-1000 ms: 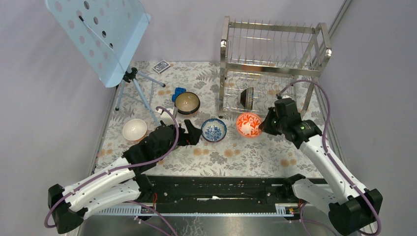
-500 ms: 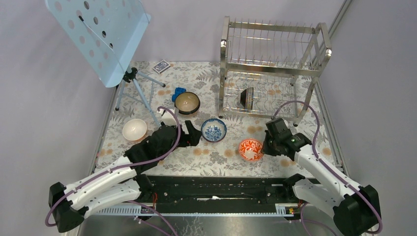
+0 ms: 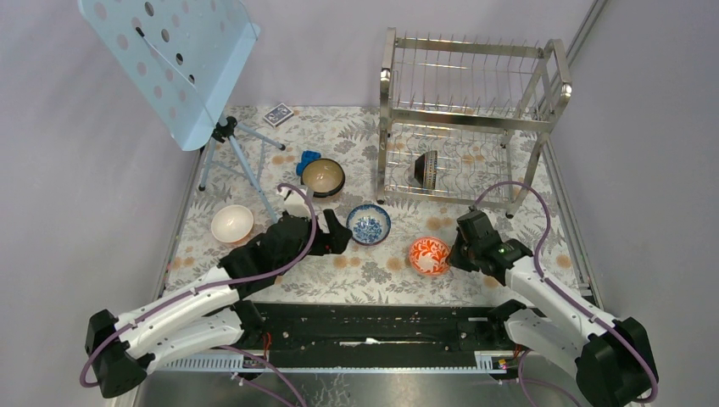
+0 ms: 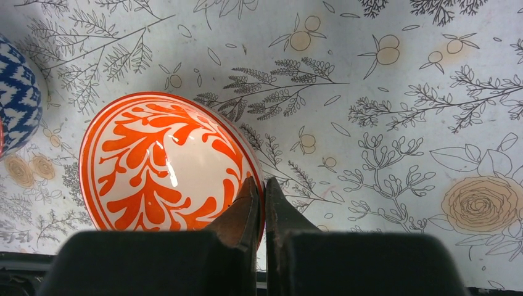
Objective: Unload the bowls from the dish rack
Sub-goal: Place the bowl at the center of the board.
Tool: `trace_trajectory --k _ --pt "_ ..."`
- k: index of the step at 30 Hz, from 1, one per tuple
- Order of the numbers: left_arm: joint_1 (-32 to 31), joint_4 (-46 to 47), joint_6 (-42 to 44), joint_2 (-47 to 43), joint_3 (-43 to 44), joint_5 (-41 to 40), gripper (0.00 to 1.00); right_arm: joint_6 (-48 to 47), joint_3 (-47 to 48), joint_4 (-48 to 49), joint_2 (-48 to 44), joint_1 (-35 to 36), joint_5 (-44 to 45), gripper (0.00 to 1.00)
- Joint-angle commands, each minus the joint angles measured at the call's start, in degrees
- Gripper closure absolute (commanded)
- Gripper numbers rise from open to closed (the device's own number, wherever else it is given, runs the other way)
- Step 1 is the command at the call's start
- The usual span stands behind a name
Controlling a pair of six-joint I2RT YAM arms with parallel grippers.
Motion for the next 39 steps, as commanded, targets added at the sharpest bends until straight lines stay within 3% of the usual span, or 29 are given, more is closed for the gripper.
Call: trace_trajectory --k 1,13,18,26,32,36,39 --pt "0.0 3.17 0.08 0.19 0.02 0.79 0.1 1.64 -0.96 2.91 -0.77 0.55 2.89 1.0" --pt "-0.01 3.41 -0.12 1.47 0.17 1.75 0.1 1.7 -2.26 5.29 -0.3 2.09 1.08 0.99" --pt "-0.02 4.48 0.24 0.94 -0.58 1.74 0.1 1.67 -2.17 4.76 -1.53 2.33 0.95 0.78" --pt "-0.04 4.21 0.94 0.96 -0.41 1.74 0.1 1.64 0.39 0.57 -4.14 2.36 3.05 0.58" --pt "-0.02 3.64 1.18 -0.38 -0.26 0.94 0.09 -1.28 7.29 -3.67 -7.33 2.38 5.22 0.43" --pt "0.01 3.91 1.71 -0.97 -0.32 0.47 0.09 -5.18 10.36 0.89 -8.7 2.32 7.49 0.4" --pt "-0.04 4.22 1.86 -1.02 -0.15 0.48 0.09 -7.16 7.33 12.61 -9.89 2.3 7.47 0.39"
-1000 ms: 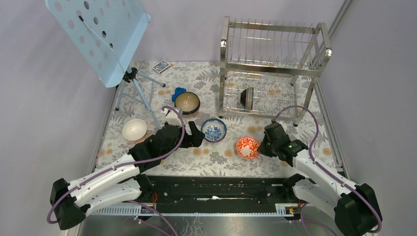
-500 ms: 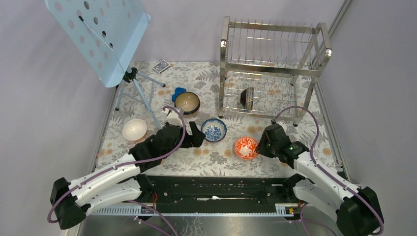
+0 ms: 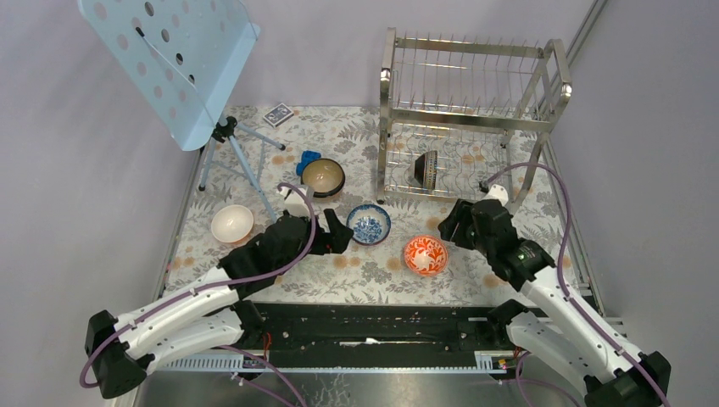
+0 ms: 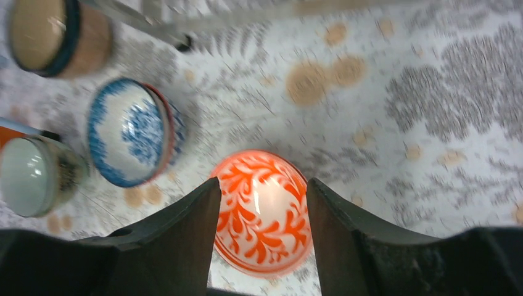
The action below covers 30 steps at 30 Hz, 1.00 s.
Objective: Unload the bowls from the dish rack
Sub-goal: Place the bowl at the center of the board, then pick up the bowl from the dish rack.
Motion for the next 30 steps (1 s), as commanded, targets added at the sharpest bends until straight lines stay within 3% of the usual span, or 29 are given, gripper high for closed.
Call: trace_trajectory --k 1,7,16,23,30 --pt "0.01 2.68 1.14 -0.86 0.08 -0.5 0.09 -4.01 -3.08 17.15 -1.98 0.4 2.21 0.38" --pt "0.0 2.38 0.88 -2.09 -0.13 -0.14 0.09 -2.95 -4.06 34.83 6.33 -1.7 -0.13 0.3" --pt "-0.02 1.4 1.62 -5.57 0.19 -0.92 0.08 5.02 -7.48 66.4 24.47 -15.16 -16.71 0.12" --pt "0.1 1.7 4.26 -7.09 0.42 -2.05 0.07 5.93 -8.82 84.26 34.25 -19.44 -20.4 0.2" --pt "0.05 1.92 5.21 -6.72 0.39 -3.0 0.06 7.0 -5.36 90.63 42.14 -22.42 -27.04 0.26"
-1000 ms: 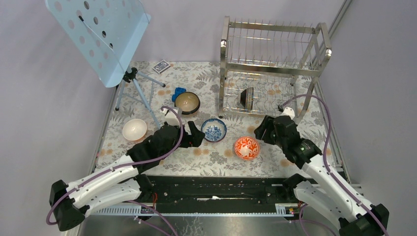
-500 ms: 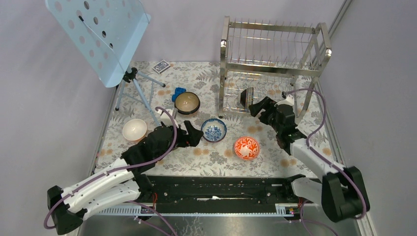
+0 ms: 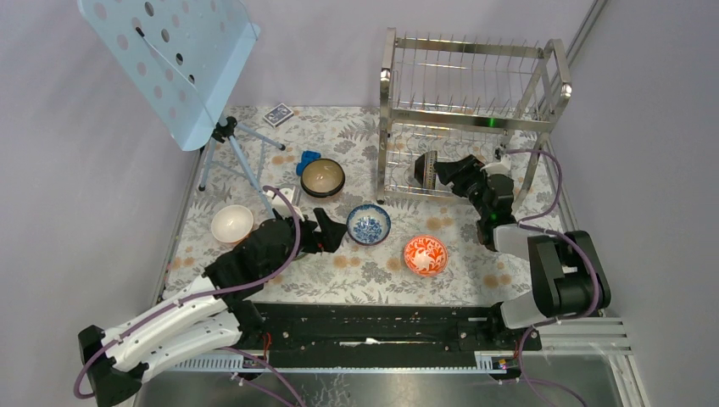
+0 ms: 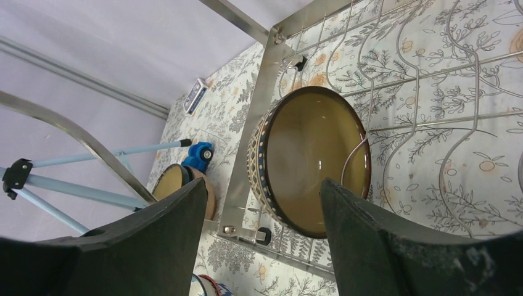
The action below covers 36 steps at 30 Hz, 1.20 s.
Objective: Unload the bowls from the dish rack
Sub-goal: Pick up the bowl from the dish rack.
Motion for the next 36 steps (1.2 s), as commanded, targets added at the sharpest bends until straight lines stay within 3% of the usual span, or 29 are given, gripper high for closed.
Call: trace_trajectory --k 1,8,14,25,30,34,36 --pt "0.08 1.87 1.82 0.36 0.44 -1.22 0.06 0.42 3.69 9.29 4.47 -1.34 -7.14 0.26" --pt "0.06 2.13 2.07 2.31 1.24 -0.78 0.06 2.25 7.59 11.93 11.17 -2.29 -16.04 0.29" --pt "0.06 3.0 1.77 3.21 1.48 -0.51 0.06 2.18 8.62 11.8 14.03 -2.28 -17.45 0.34" --pt "0.06 2.72 0.48 2.34 0.85 -2.18 0.06 7.85 10.7 18.0 20.18 -2.41 -21.3 0.68" --pt "0.05 3.2 0.69 2.02 0.77 -2.06 0.06 11.64 11.37 23.06 23.14 -2.67 -22.71 0.81" --pt "0.05 2.84 0.57 2.02 0.67 -2.14 0.06 16.0 11.66 29.35 25.67 -3.18 -23.79 0.98" --pt "0.06 2.75 0.46 1.82 0.51 -2.08 0.06 18.79 11.66 33.08 26.99 -3.58 -23.86 1.0"
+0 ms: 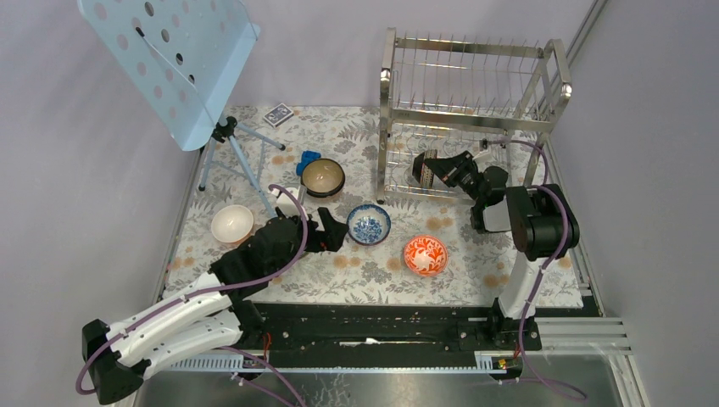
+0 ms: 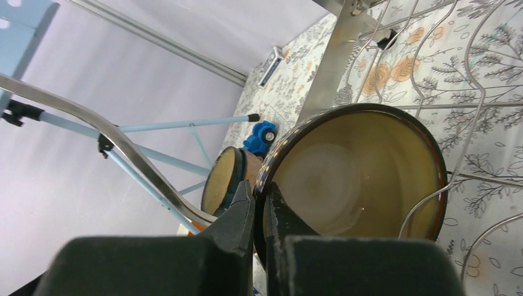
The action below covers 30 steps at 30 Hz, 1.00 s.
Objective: Unload the bowls from the dish rack
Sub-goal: Pick up the bowl from the dish rack.
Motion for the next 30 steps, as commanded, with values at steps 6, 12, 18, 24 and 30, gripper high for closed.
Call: trace_trajectory --k 6,12,18,24,30 --pt "0.09 2.18 -0.27 -0.95 0.47 -1.3 0.06 16.33 2.81 20.17 5.19 -1.07 -2.29 1.0" --pt "0.05 2.18 -0.66 -1.73 0.43 -1.48 0.06 19.24 4.39 20.22 2.28 -1.02 -1.15 1.0" --pt "0.07 2.13 -0.52 -1.85 0.81 -1.72 0.06 21.14 5.66 20.21 -1.14 -1.04 -0.65 1.0" --pt "0.09 1.36 -0.72 -2.81 1.03 -2.52 0.06 21.61 4.96 18.89 -5.51 -0.88 -1.26 1.0" --pt "0.09 0.19 -1.81 -3.65 1.1 -2.26 0.06 19.39 1.11 15.58 -10.44 -0.77 -2.05 1.0"
